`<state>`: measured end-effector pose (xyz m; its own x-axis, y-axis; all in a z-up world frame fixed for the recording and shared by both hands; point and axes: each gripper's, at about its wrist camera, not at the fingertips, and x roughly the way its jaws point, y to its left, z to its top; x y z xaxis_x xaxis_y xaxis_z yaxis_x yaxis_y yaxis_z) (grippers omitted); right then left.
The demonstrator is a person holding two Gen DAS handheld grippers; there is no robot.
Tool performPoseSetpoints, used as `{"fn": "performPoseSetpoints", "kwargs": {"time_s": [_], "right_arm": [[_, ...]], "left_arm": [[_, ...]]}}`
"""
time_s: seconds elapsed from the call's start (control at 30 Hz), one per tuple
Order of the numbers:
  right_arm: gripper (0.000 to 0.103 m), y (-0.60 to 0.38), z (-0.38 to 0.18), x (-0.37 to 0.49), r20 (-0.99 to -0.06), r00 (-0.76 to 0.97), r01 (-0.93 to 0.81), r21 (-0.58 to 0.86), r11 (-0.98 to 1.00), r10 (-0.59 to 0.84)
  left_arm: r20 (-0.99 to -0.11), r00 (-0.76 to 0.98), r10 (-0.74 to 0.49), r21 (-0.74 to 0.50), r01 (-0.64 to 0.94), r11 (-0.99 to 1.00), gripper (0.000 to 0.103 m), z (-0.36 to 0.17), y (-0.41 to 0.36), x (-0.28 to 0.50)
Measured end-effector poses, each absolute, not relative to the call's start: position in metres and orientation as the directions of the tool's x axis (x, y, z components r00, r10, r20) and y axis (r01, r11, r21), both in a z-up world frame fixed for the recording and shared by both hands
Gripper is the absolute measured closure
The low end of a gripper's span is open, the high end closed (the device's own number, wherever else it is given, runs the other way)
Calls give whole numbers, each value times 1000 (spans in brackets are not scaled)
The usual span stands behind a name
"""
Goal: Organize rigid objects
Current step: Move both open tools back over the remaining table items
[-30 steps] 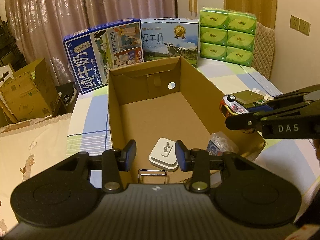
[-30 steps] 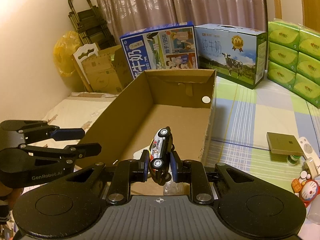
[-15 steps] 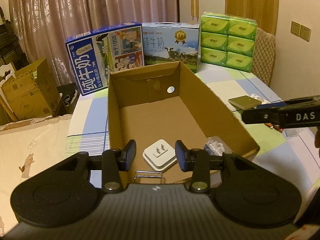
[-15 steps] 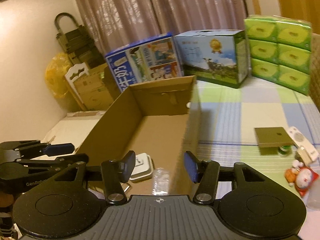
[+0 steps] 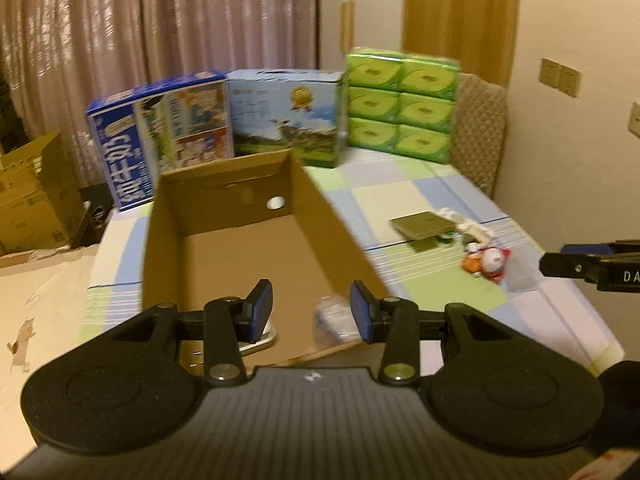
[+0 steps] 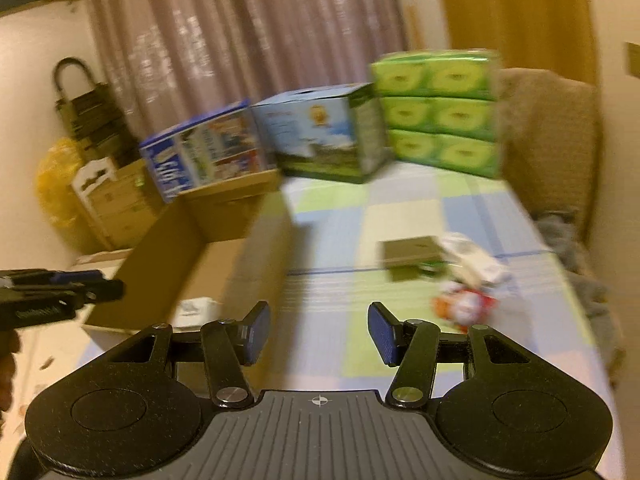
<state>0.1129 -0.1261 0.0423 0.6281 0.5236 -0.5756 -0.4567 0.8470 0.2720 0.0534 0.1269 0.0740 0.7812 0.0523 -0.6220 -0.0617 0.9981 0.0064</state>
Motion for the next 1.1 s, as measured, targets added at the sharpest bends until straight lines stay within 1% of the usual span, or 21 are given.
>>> {"fn": "performPoseSetpoints", "kwargs": {"time_s": [0.17, 0.23, 0.37, 0.53, 0.67, 0.83, 1.1], "right_arm": [[51, -188, 43, 99, -591, 682, -336, 271, 902, 431], [51, -209, 43, 96, -599, 695, -296, 266, 917, 398], [50, -244, 43, 92, -605, 715, -234, 266, 935, 351], [50, -266, 40, 97, -613, 721, -203, 260, 944, 324], [49, -273, 35, 107, -617, 718, -205, 254, 945, 322], [49, -272, 19, 128, -637, 696, -237, 230, 944, 330], [49, -264, -18, 167, -695, 634, -321, 165, 933, 341]], "left_arm": [[-610, 792, -10, -6, 8, 1000, 60, 79, 89, 58], [-606, 794, -36, -12, 36, 999, 54, 80, 74, 61], [-607, 790, -88, -27, 90, 996, 46, 78, 42, 71], [-621, 774, -124, -19, 144, 989, 35, 68, 9, 87], [-635, 760, -139, -10, 171, 985, 32, 55, -11, 102], [-659, 737, -147, -4, 192, 981, 31, 35, -29, 123], [-701, 697, -149, -5, 205, 979, 31, -3, -44, 161]]}}
